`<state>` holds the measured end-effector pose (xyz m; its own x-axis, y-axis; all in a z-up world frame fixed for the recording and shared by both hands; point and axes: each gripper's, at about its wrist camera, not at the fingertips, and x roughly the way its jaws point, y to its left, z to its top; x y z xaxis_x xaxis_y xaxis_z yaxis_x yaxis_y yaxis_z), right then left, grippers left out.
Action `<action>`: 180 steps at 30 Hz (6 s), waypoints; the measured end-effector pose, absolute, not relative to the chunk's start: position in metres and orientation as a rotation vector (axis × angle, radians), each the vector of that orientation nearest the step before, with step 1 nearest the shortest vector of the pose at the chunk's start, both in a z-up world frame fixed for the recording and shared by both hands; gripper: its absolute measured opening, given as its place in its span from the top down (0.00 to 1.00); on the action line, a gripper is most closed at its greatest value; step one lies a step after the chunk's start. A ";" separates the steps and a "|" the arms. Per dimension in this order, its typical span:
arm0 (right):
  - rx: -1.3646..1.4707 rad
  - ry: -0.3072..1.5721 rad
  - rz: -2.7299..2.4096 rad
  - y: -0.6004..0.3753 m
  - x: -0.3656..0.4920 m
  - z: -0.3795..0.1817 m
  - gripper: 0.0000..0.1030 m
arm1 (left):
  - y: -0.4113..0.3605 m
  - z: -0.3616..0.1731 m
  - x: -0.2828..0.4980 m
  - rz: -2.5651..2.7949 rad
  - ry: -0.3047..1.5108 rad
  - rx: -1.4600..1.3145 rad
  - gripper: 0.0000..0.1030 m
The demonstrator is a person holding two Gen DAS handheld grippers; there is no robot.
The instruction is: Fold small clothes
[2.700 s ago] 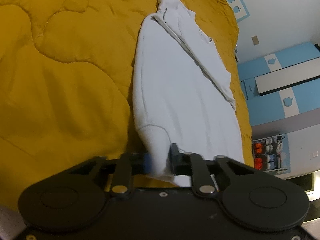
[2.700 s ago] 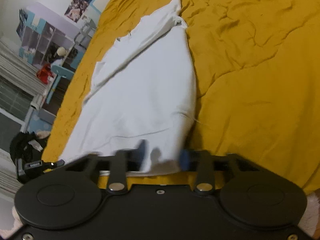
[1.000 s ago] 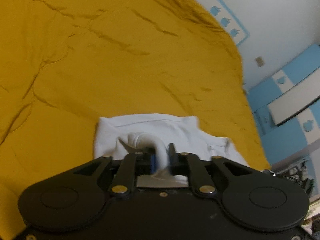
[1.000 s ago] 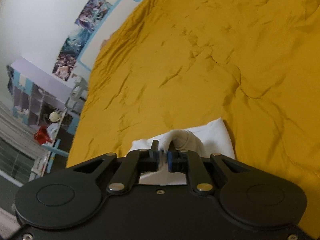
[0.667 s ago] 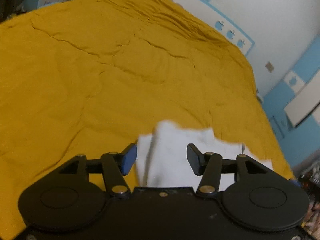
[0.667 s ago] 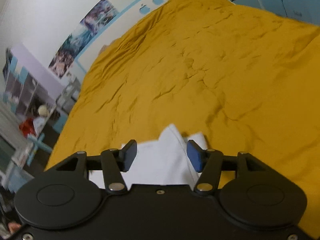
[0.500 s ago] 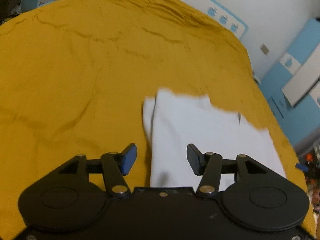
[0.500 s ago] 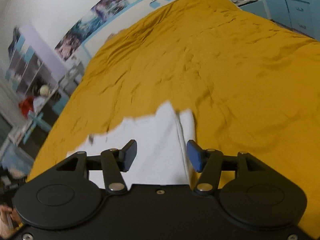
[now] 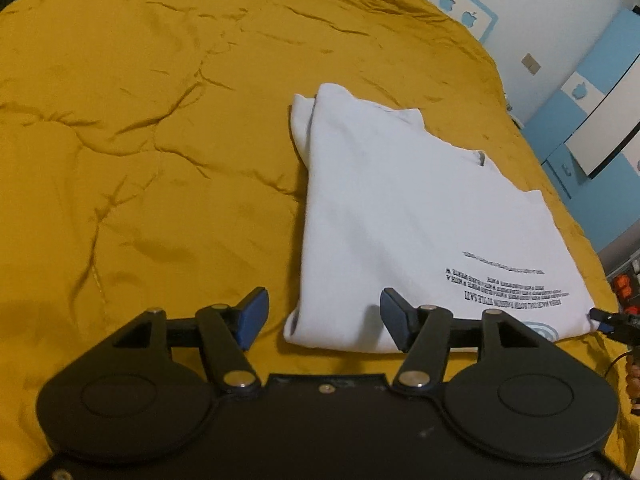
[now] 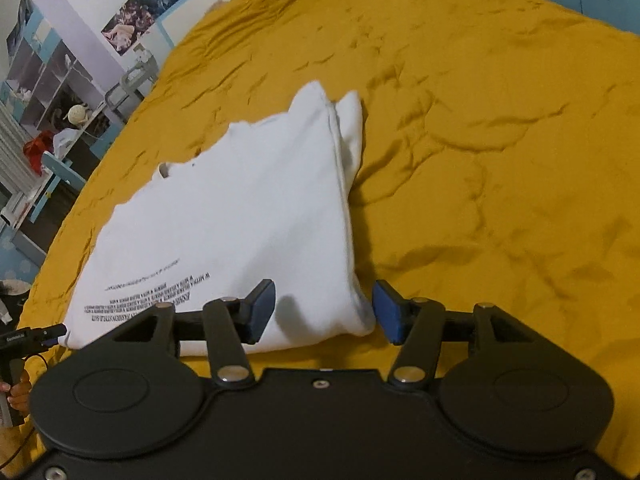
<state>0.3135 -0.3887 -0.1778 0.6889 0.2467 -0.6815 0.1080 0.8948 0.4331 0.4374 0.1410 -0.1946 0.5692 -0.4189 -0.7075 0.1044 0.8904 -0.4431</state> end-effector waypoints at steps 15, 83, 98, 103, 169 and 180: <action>0.466 0.765 0.088 -0.389 0.301 -0.154 0.92 | 0.139 -0.171 0.437 -0.366 0.886 -0.404 0.90; 0.429 0.704 0.030 -0.395 0.327 -0.155 0.47 | 0.136 -0.168 0.444 -0.223 0.848 -0.301 0.38; 0.456 0.776 0.019 -0.386 0.304 -0.174 0.91 | 0.125 -0.185 0.427 -0.275 0.929 -0.388 0.90; 0.467 0.810 -0.001 -0.394 0.304 -0.187 0.93 | 0.124 -0.199 0.428 -0.277 0.979 -0.350 0.88; 0.292 0.719 -0.204 -0.280 0.310 -0.195 0.62 | 0.113 -0.203 0.530 -0.361 1.017 -0.570 0.89; 0.322 0.675 -0.298 -0.263 0.307 -0.198 0.39 | 0.105 -0.200 0.529 -0.338 1.004 -0.554 0.91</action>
<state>0.3073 -0.2626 -0.1980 0.7423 -0.1637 -0.6497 0.3693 0.9091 0.1929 0.5294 0.1049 -0.2002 0.5029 -0.5094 -0.6983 0.0165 0.8134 -0.5815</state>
